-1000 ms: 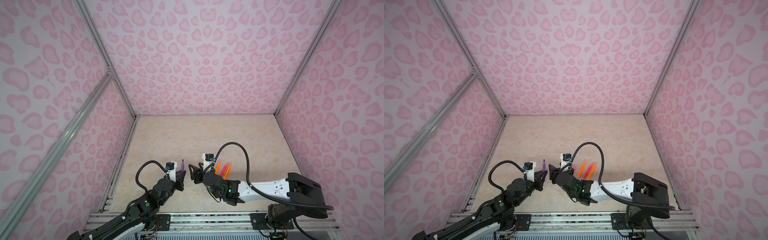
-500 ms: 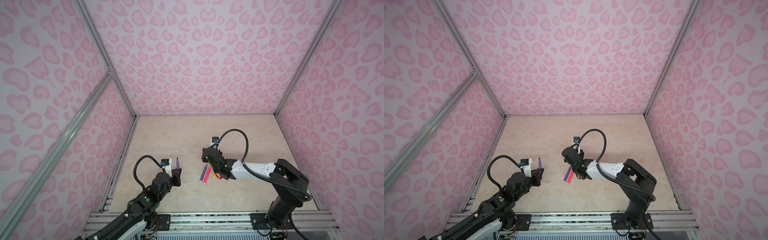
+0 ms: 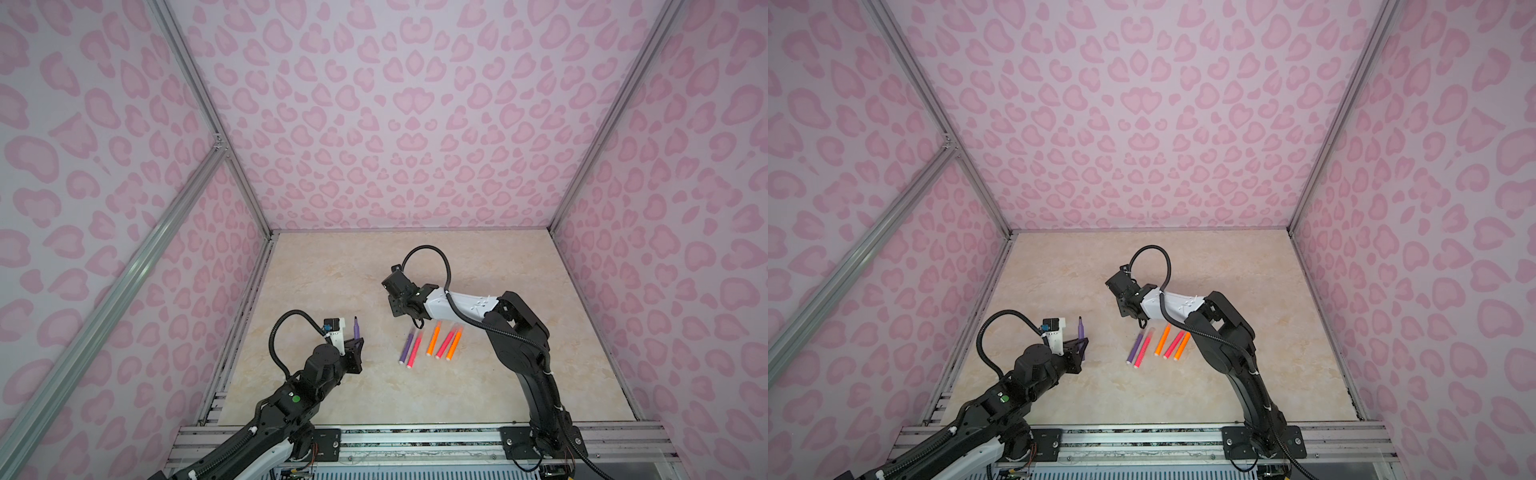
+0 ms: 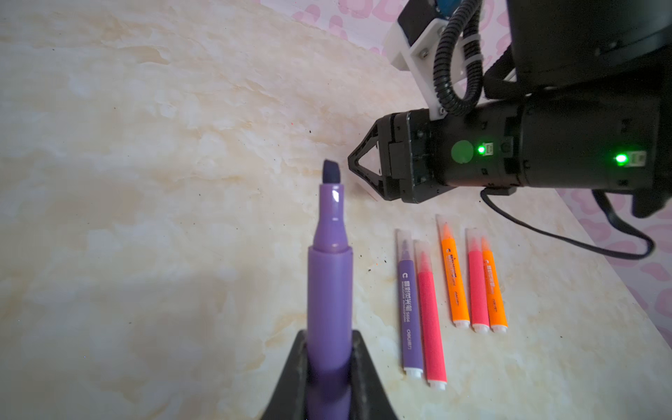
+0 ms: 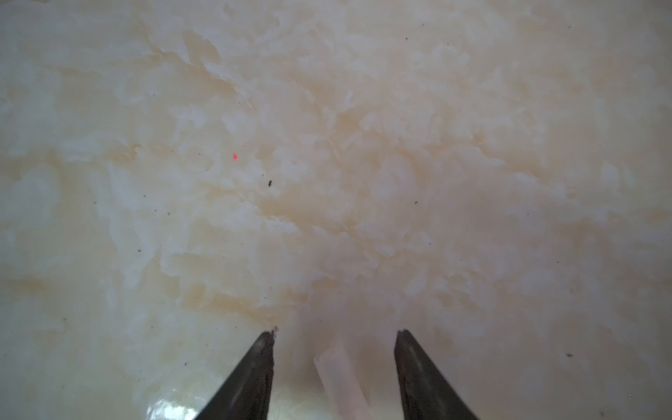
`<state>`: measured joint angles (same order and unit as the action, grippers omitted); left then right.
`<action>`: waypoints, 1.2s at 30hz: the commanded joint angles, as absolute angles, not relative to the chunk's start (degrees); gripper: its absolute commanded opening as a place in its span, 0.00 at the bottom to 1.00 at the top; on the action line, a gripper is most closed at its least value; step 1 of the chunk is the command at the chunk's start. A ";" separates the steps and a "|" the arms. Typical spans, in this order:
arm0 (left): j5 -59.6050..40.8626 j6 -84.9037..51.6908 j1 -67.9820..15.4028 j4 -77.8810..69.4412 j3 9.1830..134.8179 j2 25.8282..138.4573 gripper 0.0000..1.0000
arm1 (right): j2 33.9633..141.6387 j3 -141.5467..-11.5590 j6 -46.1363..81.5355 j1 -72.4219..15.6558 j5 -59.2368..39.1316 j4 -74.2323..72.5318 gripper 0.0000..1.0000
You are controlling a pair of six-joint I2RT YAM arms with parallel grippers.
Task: Insert the pens into the pen caps
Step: 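Move the right gripper to a translucent cap on the table and grasp it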
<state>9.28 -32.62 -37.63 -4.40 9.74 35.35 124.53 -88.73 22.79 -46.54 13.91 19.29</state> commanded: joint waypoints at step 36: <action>9.12 -32.34 -37.60 -5.30 10.59 35.59 0.03 | 125.41 -87.16 22.40 -46.82 11.33 23.91 0.18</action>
